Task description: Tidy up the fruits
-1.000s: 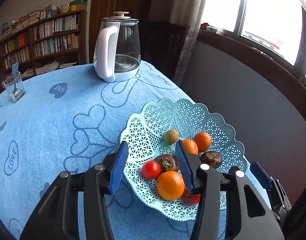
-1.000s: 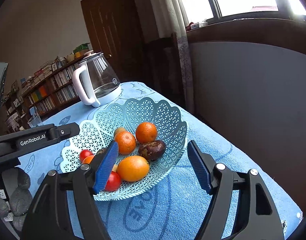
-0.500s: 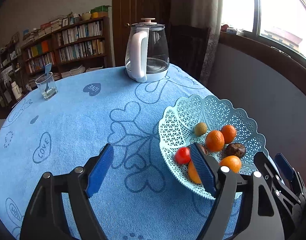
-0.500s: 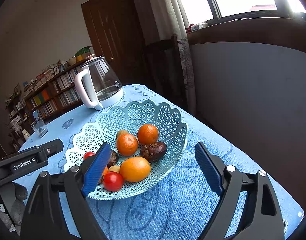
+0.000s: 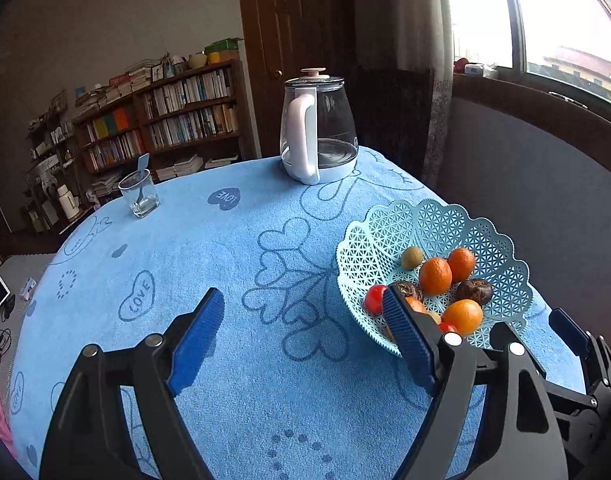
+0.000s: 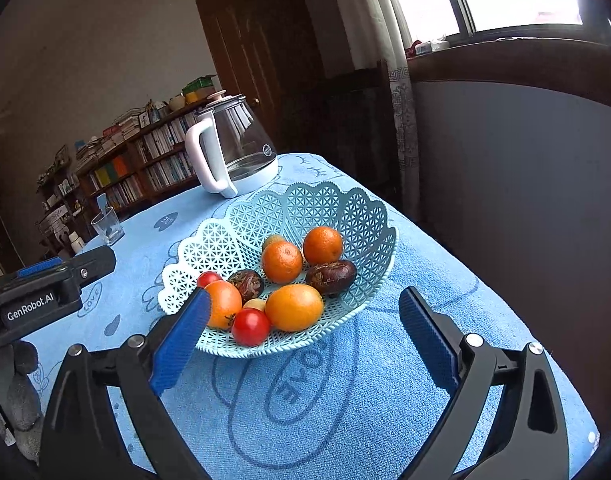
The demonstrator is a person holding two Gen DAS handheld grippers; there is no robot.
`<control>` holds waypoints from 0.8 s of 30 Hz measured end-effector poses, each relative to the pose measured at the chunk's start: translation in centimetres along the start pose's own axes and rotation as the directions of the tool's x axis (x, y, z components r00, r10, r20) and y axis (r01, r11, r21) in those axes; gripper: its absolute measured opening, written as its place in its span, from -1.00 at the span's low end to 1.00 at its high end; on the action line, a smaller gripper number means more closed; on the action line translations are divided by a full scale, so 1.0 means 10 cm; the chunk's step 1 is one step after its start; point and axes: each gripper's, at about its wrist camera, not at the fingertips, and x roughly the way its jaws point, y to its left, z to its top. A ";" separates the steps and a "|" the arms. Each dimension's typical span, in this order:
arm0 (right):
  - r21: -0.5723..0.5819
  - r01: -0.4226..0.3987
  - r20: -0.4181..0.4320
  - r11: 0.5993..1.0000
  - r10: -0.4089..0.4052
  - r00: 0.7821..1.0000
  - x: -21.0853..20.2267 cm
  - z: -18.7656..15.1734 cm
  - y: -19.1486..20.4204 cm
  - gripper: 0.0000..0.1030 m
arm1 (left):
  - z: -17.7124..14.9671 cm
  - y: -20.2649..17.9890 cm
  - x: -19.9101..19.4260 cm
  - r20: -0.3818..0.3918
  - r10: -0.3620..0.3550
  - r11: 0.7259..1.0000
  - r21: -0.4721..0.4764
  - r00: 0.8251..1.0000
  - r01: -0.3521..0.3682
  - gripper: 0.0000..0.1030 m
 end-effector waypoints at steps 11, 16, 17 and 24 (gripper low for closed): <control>-0.042 -0.005 -0.024 0.999 0.004 1.000 -0.18 0.02 -0.07 0.87 | -0.02 -0.07 -0.28 0.059 0.053 0.998 0.009 0.997 -0.054 0.57; -0.057 -0.008 -0.034 0.998 0.006 0.999 -0.21 0.03 -0.08 0.87 | -0.04 -0.05 -0.33 0.067 0.067 0.998 0.000 0.996 -0.067 0.57; -0.063 -0.010 -0.036 0.998 0.008 0.999 -0.22 0.03 -0.08 0.87 | -0.04 -0.05 -0.34 0.068 0.071 0.997 -0.001 0.995 -0.071 0.57; -0.120 -0.019 -0.044 0.993 0.014 0.999 -0.27 0.06 -0.02 0.87 | -0.08 -0.09 -0.39 0.085 0.097 0.995 0.018 0.992 -0.099 0.85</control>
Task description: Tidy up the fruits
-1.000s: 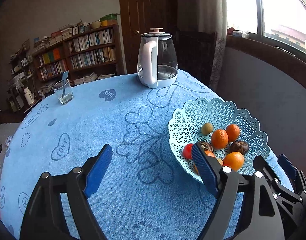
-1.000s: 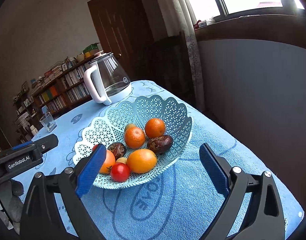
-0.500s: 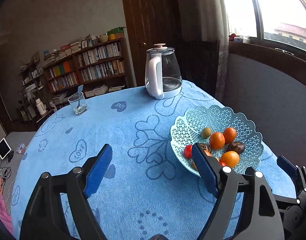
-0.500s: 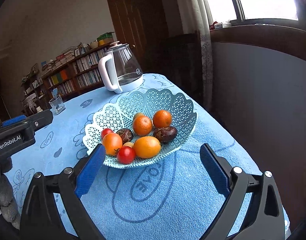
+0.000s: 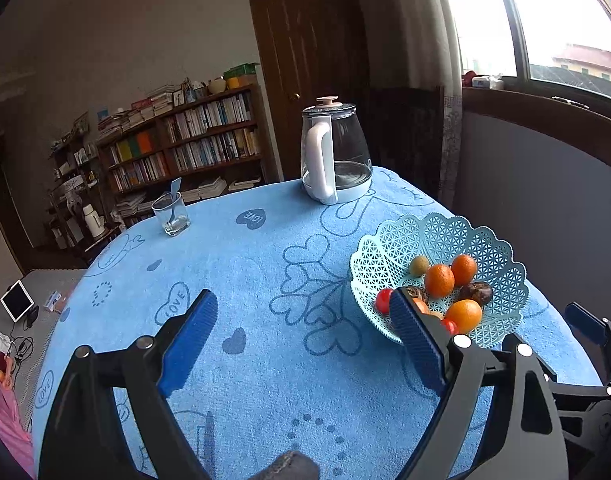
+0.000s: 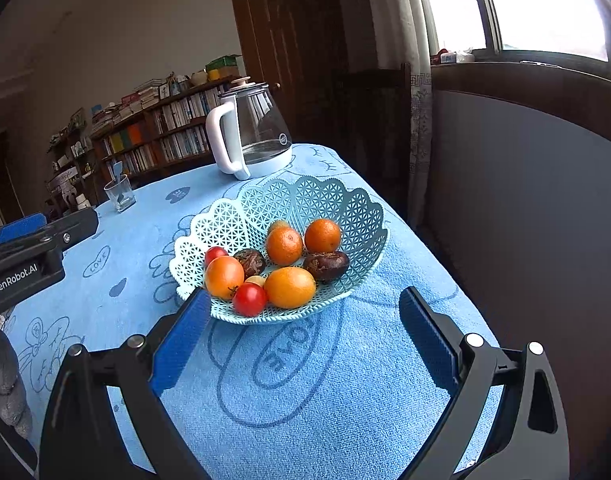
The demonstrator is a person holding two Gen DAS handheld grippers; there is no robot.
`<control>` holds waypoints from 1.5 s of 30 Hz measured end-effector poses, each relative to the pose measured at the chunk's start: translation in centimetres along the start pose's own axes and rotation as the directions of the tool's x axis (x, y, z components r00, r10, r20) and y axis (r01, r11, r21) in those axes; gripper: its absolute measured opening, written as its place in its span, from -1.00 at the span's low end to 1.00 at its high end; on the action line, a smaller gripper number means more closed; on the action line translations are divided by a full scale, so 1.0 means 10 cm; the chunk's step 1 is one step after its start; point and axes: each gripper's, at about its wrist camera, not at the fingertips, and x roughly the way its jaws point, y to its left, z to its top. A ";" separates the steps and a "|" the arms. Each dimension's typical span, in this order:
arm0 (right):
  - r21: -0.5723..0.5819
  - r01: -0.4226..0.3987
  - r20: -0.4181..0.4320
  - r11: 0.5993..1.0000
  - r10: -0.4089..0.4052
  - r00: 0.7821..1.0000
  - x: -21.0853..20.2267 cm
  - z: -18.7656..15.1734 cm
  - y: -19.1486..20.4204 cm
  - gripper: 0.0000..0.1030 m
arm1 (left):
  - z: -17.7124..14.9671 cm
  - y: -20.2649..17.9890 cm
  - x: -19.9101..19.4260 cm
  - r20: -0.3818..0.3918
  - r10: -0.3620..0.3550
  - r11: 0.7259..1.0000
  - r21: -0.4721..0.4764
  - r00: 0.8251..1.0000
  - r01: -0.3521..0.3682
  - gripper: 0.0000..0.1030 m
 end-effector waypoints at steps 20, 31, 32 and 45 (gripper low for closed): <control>-0.066 0.021 -0.018 0.998 -0.022 1.000 -0.03 0.04 -0.01 0.87 | -0.12 -0.23 0.04 -0.007 0.038 0.994 0.099 0.999 -0.037 0.85; -0.063 0.032 -0.030 0.998 -0.034 0.999 0.01 0.03 -0.05 0.87 | -0.16 -0.30 0.13 -0.034 0.018 0.993 0.115 0.999 -0.014 0.85; -0.062 0.032 -0.030 0.998 -0.034 0.999 0.01 0.03 -0.05 0.87 | -0.16 -0.31 0.14 -0.033 0.018 0.993 0.118 0.999 -0.013 0.85; -0.069 0.001 -0.068 0.998 -0.006 0.998 0.06 -0.03 0.03 0.87 | -0.23 -0.19 0.19 -0.067 0.030 0.996 0.090 0.997 -0.024 0.85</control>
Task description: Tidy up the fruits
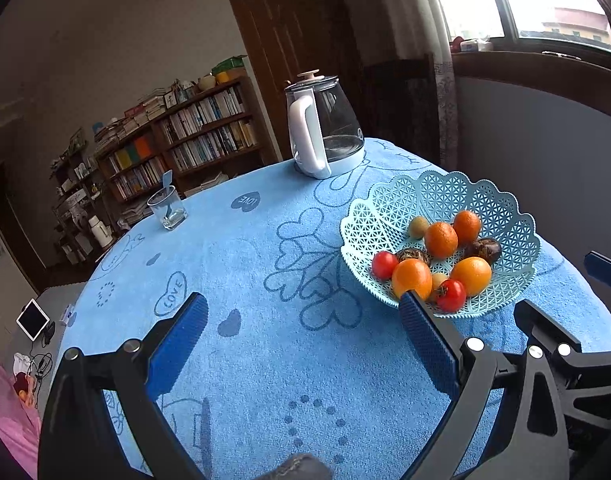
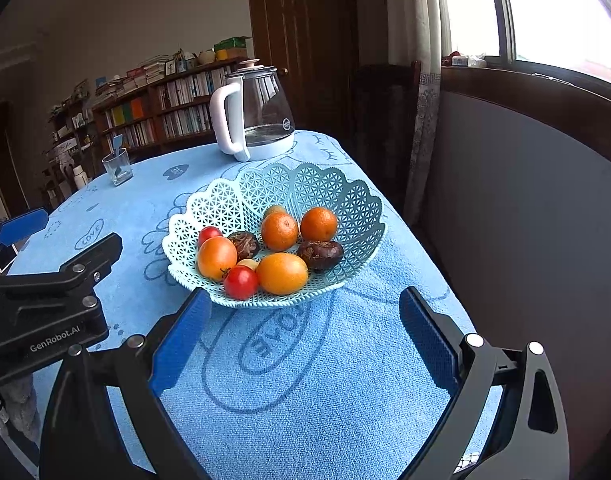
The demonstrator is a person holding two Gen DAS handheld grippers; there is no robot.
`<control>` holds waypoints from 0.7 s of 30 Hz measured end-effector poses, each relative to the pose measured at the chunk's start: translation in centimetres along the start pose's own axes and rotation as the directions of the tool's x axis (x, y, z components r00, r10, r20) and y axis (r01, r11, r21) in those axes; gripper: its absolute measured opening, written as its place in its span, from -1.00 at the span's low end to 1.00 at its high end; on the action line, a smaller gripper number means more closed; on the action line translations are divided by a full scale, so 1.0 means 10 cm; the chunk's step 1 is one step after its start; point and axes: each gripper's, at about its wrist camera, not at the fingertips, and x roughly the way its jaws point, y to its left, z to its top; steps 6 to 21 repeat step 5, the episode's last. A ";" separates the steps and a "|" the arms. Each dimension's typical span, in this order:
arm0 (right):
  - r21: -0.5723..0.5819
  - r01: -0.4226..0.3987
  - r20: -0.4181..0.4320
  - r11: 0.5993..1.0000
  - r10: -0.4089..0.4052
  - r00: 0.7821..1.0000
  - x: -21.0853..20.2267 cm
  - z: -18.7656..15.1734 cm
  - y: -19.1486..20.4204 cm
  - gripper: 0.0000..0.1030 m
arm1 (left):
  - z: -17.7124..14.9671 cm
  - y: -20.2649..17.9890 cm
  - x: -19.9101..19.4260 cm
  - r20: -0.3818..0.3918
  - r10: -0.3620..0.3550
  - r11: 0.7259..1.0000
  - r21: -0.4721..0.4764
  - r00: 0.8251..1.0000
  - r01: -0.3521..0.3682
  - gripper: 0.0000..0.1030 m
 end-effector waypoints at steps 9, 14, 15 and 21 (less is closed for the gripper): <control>-0.007 -0.076 -0.061 0.997 0.076 0.995 0.08 -0.08 0.17 0.87 | -0.18 0.25 0.09 -0.067 0.005 0.998 -0.055 0.998 -0.009 0.85; -0.007 -0.076 -0.061 0.997 0.076 0.995 0.08 -0.08 0.17 0.87 | -0.18 0.25 0.09 -0.067 0.005 0.998 -0.055 0.998 -0.009 0.85; -0.007 -0.076 -0.061 0.997 0.076 0.995 0.08 -0.08 0.17 0.87 | -0.18 0.25 0.09 -0.067 0.005 0.998 -0.055 0.998 -0.009 0.85; -0.007 -0.076 -0.061 0.997 0.076 0.995 0.08 -0.08 0.17 0.87 | -0.18 0.25 0.09 -0.067 0.005 0.998 -0.055 0.998 -0.009 0.85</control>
